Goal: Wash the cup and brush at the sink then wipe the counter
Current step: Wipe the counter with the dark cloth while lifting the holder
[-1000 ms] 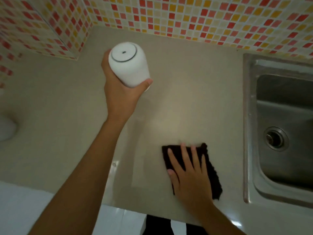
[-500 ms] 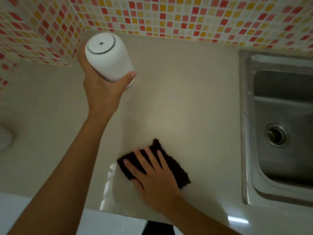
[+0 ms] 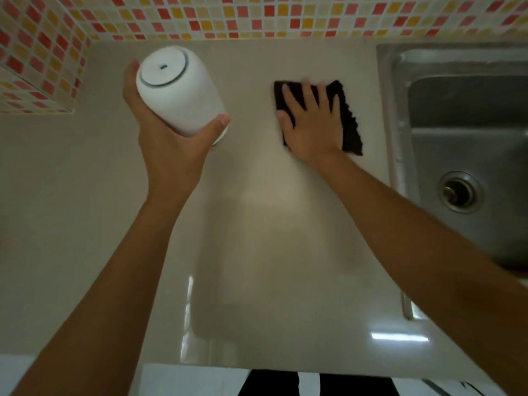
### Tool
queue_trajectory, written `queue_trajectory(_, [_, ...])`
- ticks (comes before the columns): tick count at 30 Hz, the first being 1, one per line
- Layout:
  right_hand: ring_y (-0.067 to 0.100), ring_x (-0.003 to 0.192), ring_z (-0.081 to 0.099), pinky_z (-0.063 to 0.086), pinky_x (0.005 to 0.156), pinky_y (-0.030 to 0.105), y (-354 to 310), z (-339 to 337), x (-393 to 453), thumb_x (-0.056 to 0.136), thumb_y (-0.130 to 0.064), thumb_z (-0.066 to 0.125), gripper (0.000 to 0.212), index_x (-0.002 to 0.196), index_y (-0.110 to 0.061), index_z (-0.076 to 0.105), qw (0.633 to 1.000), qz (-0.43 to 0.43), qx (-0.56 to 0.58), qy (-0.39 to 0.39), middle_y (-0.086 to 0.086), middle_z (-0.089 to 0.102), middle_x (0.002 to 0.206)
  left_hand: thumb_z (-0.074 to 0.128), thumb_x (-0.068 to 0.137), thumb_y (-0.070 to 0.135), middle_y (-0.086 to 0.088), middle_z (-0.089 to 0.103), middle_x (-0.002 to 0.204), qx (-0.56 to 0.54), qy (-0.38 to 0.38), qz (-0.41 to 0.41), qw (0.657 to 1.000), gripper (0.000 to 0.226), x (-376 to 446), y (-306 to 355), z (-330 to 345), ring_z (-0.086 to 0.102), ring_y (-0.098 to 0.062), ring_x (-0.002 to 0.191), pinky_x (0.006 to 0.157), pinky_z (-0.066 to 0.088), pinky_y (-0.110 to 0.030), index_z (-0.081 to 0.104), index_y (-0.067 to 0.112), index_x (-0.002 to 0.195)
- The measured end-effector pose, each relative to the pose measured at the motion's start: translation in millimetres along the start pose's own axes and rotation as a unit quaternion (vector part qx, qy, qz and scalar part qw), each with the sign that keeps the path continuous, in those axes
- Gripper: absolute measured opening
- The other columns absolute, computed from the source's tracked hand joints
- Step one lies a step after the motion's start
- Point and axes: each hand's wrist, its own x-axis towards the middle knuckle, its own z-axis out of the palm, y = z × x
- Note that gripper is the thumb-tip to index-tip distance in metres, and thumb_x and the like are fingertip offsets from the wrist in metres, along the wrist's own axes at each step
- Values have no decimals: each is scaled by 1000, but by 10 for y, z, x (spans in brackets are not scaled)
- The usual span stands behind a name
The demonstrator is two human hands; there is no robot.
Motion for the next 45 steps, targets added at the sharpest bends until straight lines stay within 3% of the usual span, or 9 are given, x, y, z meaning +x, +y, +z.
queue_trajectory(6, [31,144,24,8,115,55,-639,160,-2725,94,-52,40,56,148,-37,30,965,-258,23,-46,1,27,157,85,67,32,4,42,141,-12,11,-19,1000,107,93,57,53,48,6,118,97,41,-12,15,9,145])
queue_trajectory(10, [25,145,22,11,116,53,-493,170,-2365,96,-59,35,53,146,-43,31,944,-317,37,-81,-4,28,157,85,68,33,8,41,140,-19,8,-22,1000,108,9,22,89,48,3,120,99,44,-18,13,15,146])
queue_trajectory(13, [28,143,26,13,114,56,-380,176,-1203,93,-62,32,55,144,-41,36,970,-242,17,-22,-1,33,155,85,68,35,10,41,139,-6,12,-21,1000,107,-96,-26,64,48,7,117,96,42,-11,14,17,146])
queue_trajectory(18, [23,148,-1,-6,115,55,214,-118,230,93,-67,16,62,151,-44,9,996,-52,-5,-67,-5,2,162,85,68,31,9,42,138,-5,-1,-23,1000,106,-272,-98,43,49,8,116,96,43,-15,15,13,146])
queue_trajectory(23, [30,147,10,6,118,53,312,-89,-785,96,-61,18,61,152,-36,17,999,-50,-9,0,3,14,161,86,66,29,9,43,138,-31,-3,-36,999,108,-355,-36,57,50,4,119,101,45,-22,14,17,146])
queue_trajectory(29, [26,148,5,12,115,57,329,-99,-2782,94,-65,31,64,151,-38,17,977,-193,-15,-90,-2,10,161,87,65,28,11,43,138,-59,-50,-41,996,111,-437,39,259,48,3,122,100,43,-17,13,18,147])
queue_trajectory(34, [30,145,20,15,116,54,582,-100,-1618,94,-62,28,61,149,-35,29,994,-100,-28,-21,1,24,159,87,64,33,10,41,142,-55,-76,-41,995,111,-608,47,394,46,0,125,104,44,-28,13,24,147])
queue_trajectory(39, [31,147,5,2,118,50,765,-207,-278,100,-54,19,58,153,-31,14,999,28,-23,-21,4,10,162,87,64,33,9,38,145,-61,-101,-50,992,113,-801,16,521,44,-1,128,106,44,-36,12,24,148])
queue_trajectory(45, [34,146,13,6,118,48,716,-166,-760,104,-40,24,52,152,-20,21,1000,15,9,16,9,20,159,88,64,32,5,36,147,-62,-98,-40,992,111,-869,-4,589,40,-3,131,108,41,-37,15,21,147])
